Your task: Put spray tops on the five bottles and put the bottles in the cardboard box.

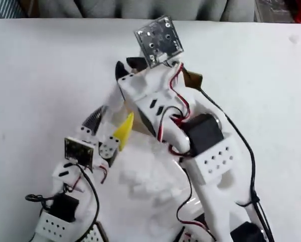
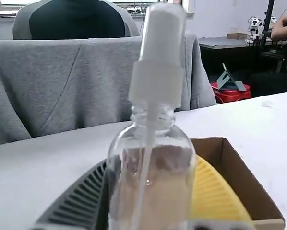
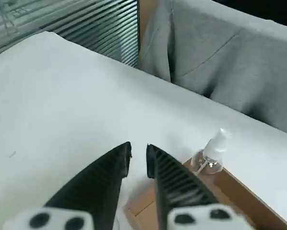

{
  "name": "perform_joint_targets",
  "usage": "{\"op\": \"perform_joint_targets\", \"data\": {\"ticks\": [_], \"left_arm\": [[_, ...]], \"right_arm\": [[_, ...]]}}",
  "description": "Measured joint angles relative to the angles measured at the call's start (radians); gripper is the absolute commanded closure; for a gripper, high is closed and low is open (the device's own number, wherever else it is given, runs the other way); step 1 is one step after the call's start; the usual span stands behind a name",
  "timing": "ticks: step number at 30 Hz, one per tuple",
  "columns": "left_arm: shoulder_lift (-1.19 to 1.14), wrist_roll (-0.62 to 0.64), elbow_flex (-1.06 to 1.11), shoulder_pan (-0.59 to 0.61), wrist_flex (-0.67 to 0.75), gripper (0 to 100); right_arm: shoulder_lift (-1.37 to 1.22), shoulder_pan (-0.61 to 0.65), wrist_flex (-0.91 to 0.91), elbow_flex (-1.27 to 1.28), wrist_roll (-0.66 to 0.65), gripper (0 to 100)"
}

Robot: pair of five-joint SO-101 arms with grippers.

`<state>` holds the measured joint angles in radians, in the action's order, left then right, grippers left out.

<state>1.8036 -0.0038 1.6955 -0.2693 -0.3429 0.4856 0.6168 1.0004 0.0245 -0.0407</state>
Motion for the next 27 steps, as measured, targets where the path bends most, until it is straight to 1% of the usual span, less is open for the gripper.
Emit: {"op": "perform_joint_targets", "data": {"ticks": [3,10,15,21,27], "left_arm": [[0.000,0.000,0.000,0.000,0.000,98],[0.000,0.000,0.000,0.000,0.000,98],[0.000,0.002,0.000,0.000,0.000,98],[0.000,0.002,0.000,0.000,0.000,98],[0.000,0.002,0.000,0.000,0.000,98]], "right_arm": [[-0.025,0.014,0.008,0.000,0.000,98.4],[-0.023,0.124,0.074,-0.006,0.000,98.4],[-0.020,0.149,0.080,-0.008,0.000,98.4],[0.028,0.146,0.081,-0.021,0.000,98.4],[0.103,0.020,0.081,-0.029,0.000,98.4]]}}
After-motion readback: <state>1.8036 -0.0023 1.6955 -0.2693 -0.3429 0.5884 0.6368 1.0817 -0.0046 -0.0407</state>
